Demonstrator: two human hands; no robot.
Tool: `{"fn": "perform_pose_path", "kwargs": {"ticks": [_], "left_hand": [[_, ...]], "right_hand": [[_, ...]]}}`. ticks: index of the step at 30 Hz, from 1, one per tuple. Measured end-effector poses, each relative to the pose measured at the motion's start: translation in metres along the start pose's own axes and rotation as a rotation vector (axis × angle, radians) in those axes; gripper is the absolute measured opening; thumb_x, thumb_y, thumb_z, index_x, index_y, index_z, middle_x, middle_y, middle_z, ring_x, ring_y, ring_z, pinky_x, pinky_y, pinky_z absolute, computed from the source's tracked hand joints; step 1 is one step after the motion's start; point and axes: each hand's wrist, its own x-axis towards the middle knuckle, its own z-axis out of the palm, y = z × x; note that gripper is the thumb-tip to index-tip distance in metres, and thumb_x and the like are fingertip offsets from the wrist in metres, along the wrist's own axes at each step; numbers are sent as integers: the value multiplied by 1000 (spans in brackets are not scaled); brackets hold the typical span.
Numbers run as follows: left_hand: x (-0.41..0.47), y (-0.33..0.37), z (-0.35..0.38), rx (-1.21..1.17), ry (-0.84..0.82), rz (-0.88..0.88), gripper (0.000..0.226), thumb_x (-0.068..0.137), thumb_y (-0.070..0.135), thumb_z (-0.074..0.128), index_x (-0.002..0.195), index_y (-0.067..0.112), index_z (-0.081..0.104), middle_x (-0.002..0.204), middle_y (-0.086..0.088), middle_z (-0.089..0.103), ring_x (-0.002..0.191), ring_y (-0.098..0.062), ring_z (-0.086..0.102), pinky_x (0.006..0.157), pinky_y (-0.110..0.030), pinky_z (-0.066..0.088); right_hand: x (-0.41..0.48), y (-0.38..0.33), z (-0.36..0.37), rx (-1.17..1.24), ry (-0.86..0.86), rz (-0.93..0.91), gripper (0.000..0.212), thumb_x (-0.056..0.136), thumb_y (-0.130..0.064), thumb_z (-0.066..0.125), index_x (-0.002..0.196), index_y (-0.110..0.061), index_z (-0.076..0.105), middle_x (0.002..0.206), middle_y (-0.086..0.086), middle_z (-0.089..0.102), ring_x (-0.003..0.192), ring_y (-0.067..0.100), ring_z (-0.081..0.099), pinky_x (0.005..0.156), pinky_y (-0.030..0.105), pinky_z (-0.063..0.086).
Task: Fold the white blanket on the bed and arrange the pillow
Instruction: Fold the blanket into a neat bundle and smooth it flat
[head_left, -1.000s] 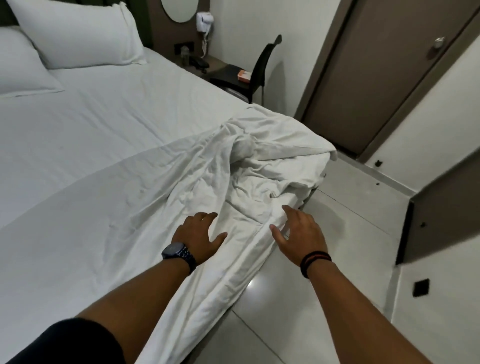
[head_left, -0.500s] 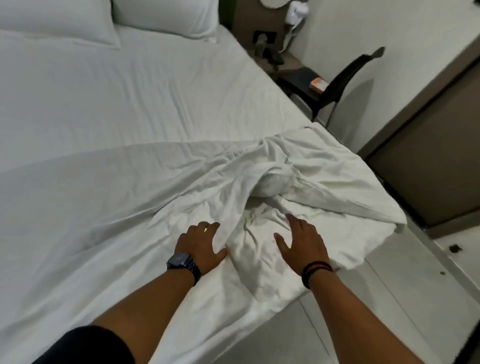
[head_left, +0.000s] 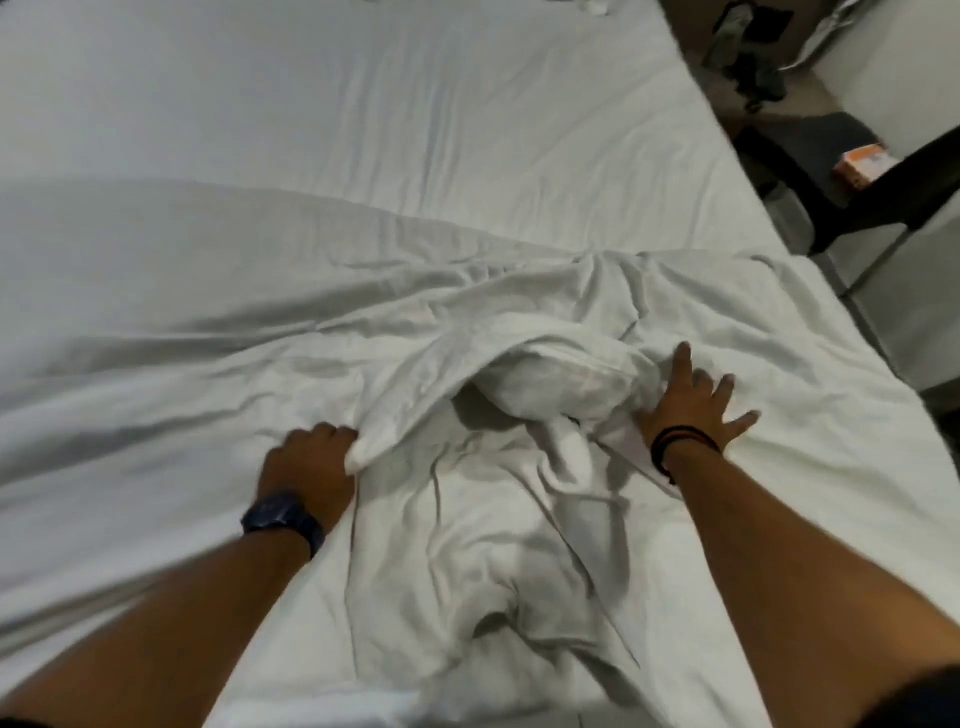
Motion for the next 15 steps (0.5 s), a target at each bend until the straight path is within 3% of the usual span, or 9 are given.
{"fn": "perform_pose_path", "kwargs": {"ticks": [2,4,6,9,12,15], "left_hand": [[-5,8,1,22,-17,-92,20,90,15,50,108,17,58,105,-10,61,95,-34,58,79,-41,49],[-12,12,2,1,-21,-152,23,92,14,48,114,16,53,110,-13,58,102,-36,54,83,-43,46],[-26,8,-1,18,7,-179,22,93,9,47,114,12,53,110,-18,58,101,-39,54,82,-46,45],[-60,-15,-14,41,61,-217,27,86,-2,52,112,5,56,104,-26,60,95,-44,57,79,-48,45],[-100,-53,-28,128,81,-325,26,73,-7,66,96,3,57,86,-28,60,79,-47,59,70,-53,50],[-124,-72,-29,167,20,-389,36,60,-3,80,84,4,55,73,-24,57,68,-45,58,63,-55,52]], "right_hand": [[20,16,6,-98,-21,-84,42,91,-40,51,129,-25,44,124,12,55,127,33,42,108,66,1],[29,33,10,-114,-6,-212,20,96,-26,43,107,-13,53,102,15,63,104,35,57,108,59,20],[25,48,14,5,-9,-371,18,97,-15,38,107,-5,49,102,22,61,95,39,57,87,47,41],[-5,75,13,260,104,-520,12,90,-3,37,99,-5,45,89,21,56,79,41,56,62,37,36],[-35,120,7,449,209,-611,23,87,-5,41,108,-7,51,92,19,62,75,42,60,63,36,40],[-53,166,10,334,99,-680,22,89,-23,37,108,-23,47,87,11,62,75,39,62,62,33,39]]}}
